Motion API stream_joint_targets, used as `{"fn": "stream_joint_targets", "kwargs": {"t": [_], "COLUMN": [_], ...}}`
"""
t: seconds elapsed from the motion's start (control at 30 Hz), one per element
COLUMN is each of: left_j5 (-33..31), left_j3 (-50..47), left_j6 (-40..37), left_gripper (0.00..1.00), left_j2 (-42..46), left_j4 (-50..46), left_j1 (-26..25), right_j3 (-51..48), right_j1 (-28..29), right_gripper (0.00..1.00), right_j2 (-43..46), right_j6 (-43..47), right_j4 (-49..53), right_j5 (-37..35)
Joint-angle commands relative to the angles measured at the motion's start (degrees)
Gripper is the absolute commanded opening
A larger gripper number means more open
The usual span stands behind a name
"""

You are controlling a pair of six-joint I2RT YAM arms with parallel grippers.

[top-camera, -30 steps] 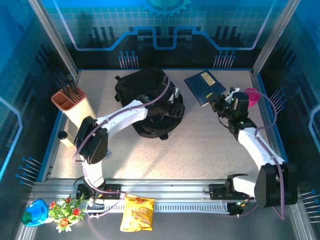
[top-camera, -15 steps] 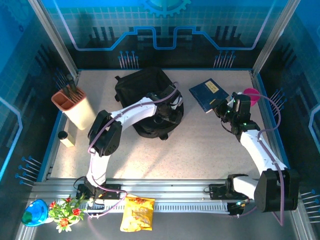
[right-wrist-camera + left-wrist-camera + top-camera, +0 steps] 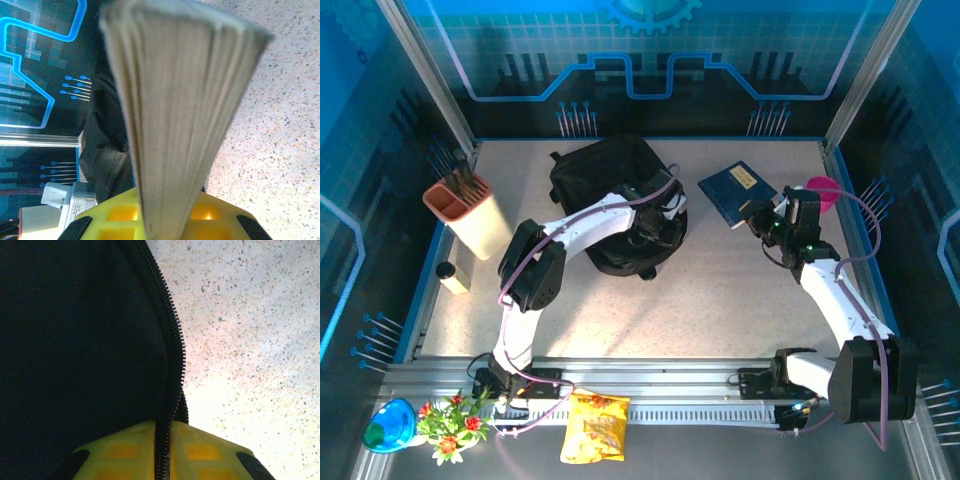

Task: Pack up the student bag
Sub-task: Open the student bag at the top-center of the table.

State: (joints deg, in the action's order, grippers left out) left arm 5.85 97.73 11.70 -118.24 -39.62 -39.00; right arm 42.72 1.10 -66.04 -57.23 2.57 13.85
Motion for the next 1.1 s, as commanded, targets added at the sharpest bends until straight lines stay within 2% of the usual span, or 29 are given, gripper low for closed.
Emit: {"fn": "stream_joint_targets", "kwargs": {"t": [0.0,0.17,0.43,0.57,0.77,1.07], "left_j5": [0.09,-2.15,-4.56,-5.77,-6.55,0.56], "left_j3": [0.85,-1.46,-7.68,-7.71,-8.37,-12.5], "left_j6": [-0.67,0.04,4.83,4.78,3.86,3.74], "left_gripper": [0.11,0.08,0.02,0.02,0.02,0.02], "left_j2": [2.02,6.87,15.32,17.1,19.83,22.27], "left_j4": [0.24,3.99,15.05,17.99,23.45,31.42], "left_j1": [0.21,2.01,7.95,8.69,8.68,8.74], "right_j3": [0.0,-0.01,0.77,1.88,3.09,4.42], "right_j1": [-1.07,-1.19,0.21,3.62,11.65,18.45], "right_gripper": [0.01,0.01,0.01,0.01,0.01,0.01], "right_j2": [1.59,2.63,4.87,4.22,2.22,-4.03], "right_j6": [1.59,2.76,1.24,0.13,-1.25,-3.27], "right_j4": [-0.12,1.46,5.73,7.36,9.4,3.28], "right_j5": [-0.45,-0.4,0.21,-1.03,-5.34,-2.4]}}
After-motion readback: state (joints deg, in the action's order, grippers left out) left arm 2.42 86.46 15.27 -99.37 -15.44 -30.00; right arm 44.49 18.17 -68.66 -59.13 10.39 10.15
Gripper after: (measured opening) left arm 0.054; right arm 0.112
